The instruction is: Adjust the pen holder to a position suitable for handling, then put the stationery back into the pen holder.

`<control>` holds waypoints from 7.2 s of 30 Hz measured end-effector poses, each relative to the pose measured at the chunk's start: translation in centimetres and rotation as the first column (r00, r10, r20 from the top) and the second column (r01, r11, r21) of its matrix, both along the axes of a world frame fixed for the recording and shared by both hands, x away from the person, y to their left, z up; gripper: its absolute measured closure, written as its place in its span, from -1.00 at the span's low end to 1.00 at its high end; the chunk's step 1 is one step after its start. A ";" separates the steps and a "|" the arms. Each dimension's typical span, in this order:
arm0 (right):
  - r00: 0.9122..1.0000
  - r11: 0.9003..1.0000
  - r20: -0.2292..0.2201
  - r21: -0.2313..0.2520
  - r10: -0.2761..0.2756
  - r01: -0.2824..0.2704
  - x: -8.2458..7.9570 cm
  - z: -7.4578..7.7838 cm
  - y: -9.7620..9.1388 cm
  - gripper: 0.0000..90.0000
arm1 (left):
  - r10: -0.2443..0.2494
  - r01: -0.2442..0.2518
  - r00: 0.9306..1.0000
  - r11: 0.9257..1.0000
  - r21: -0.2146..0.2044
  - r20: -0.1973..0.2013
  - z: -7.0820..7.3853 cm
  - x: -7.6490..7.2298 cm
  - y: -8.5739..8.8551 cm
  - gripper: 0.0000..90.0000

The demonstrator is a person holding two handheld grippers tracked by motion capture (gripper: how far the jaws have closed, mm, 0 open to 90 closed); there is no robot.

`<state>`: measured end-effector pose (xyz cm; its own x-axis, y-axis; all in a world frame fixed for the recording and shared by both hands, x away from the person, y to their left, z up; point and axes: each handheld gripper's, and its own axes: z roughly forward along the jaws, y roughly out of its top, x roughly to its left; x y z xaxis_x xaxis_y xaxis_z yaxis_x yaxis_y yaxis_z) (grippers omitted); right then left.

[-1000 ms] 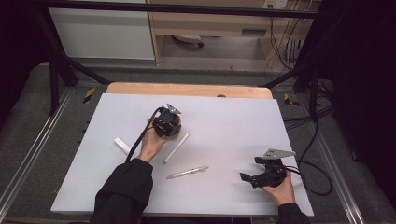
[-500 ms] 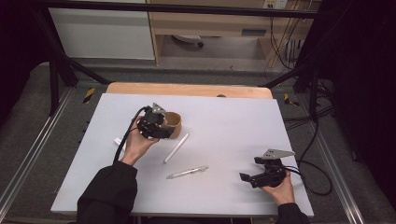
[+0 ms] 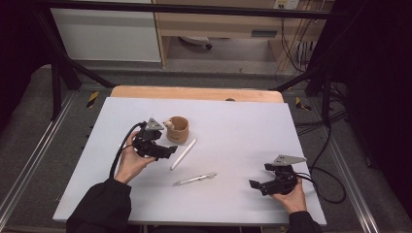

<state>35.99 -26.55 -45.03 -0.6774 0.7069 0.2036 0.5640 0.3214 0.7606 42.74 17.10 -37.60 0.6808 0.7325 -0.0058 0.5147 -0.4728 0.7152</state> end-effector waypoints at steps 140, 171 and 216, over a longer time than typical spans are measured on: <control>0.929 0.902 0.188 -0.362 0.319 -0.236 0.0 4.2 14.2 -0.93 | -0.234 0.250 0.959 0.964 0.089 -0.161 -0.6 -4.6 -2.2 0.74; 0.602 0.573 0.297 -0.747 0.741 -0.336 -1.1 5.2 18.6 -0.12 | -0.339 0.373 0.915 0.917 0.139 -0.221 0.8 -5.2 -7.5 0.74; 0.440 0.405 0.258 -0.870 0.860 -0.281 -1.4 4.9 18.6 0.75 | -0.318 0.352 0.925 0.924 0.150 -0.207 1.0 -5.0 -7.2 0.18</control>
